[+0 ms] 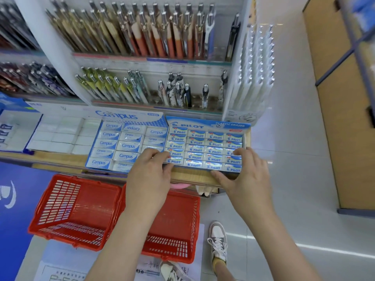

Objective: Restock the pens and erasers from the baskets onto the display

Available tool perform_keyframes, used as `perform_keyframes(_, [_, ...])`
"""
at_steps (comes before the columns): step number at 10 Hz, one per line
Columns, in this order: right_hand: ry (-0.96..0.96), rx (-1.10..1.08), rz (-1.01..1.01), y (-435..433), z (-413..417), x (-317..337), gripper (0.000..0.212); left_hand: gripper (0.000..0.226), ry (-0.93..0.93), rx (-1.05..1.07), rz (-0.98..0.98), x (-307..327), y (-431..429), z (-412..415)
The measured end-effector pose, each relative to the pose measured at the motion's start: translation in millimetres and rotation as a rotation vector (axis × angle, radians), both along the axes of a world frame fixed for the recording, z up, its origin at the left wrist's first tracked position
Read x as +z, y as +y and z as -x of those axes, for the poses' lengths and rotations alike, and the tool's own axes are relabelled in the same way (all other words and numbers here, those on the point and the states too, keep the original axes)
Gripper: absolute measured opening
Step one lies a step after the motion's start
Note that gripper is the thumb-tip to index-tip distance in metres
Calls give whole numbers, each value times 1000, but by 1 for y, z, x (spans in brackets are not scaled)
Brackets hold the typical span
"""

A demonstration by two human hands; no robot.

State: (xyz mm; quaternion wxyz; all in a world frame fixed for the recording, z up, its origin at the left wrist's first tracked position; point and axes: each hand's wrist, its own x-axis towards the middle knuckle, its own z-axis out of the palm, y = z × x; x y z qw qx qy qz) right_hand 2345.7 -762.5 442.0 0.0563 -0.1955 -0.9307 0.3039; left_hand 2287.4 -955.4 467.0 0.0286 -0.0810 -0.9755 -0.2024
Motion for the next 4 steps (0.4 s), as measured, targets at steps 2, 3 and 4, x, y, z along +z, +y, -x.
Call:
perform_keyframes(2, [-81,77,49,8,-6,29,59,28,-109,33,-9,14,4,-2])
perform_keyframes(3, [-79,27,132,19,-13,48,49,21,-83,22,-112,28,6,-8])
perform_keyframes(4, [67,-49,304,35,-20,78,34,16,-50,60,-344,52,8,-16])
